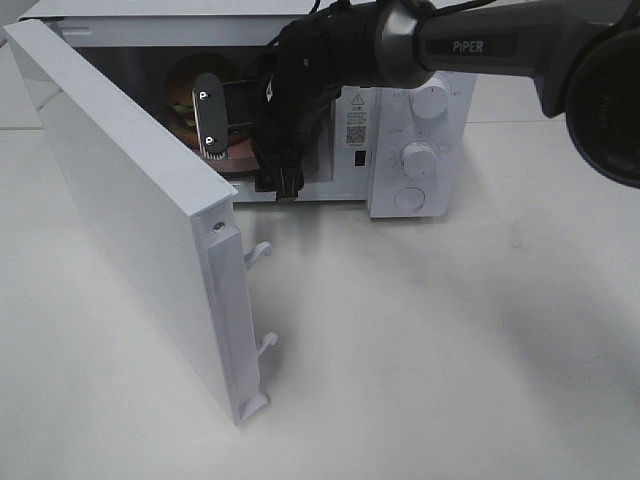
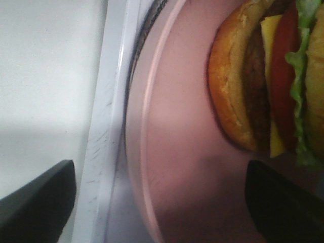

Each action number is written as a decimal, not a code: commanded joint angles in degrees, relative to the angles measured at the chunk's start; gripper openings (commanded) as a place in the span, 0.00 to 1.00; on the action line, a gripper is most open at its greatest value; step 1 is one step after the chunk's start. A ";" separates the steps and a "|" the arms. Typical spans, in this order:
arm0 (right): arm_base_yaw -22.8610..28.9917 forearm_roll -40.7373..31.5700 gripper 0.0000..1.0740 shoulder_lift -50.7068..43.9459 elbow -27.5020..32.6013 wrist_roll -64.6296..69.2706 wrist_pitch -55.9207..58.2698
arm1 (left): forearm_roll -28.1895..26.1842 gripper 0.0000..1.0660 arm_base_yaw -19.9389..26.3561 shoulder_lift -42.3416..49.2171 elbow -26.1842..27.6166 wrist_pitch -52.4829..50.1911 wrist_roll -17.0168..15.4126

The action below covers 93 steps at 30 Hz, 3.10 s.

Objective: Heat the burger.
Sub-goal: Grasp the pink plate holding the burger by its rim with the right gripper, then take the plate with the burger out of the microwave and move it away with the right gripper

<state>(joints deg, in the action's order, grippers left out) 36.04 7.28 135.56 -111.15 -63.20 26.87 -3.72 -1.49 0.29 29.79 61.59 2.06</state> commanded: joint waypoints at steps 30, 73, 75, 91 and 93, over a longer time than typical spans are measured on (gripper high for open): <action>-1.66 -5.04 0.00 6.47 -8.14 0.63 0.52 | -0.40 0.92 0.29 0.40 -0.23 -0.40 -0.06; -1.83 -18.79 0.00 -15.30 21.66 -33.40 -11.06 | -0.40 0.92 0.29 0.40 -0.23 -0.40 -0.06; -1.83 -18.85 0.00 -15.76 22.23 -33.63 -11.06 | -0.40 0.92 0.29 0.40 -0.23 -0.40 -0.06; -2.52 -28.53 0.00 -21.60 31.68 -43.26 -14.09 | -0.40 0.92 0.29 0.40 -0.23 -0.40 -0.06; -2.52 -29.22 0.00 -22.46 33.17 -44.12 -14.78 | -0.40 0.92 0.29 0.40 -0.23 -0.40 -0.06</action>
<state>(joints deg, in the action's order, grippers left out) 33.92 -20.17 115.45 -78.44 -106.28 15.76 -3.72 -1.49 0.29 29.79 61.59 2.06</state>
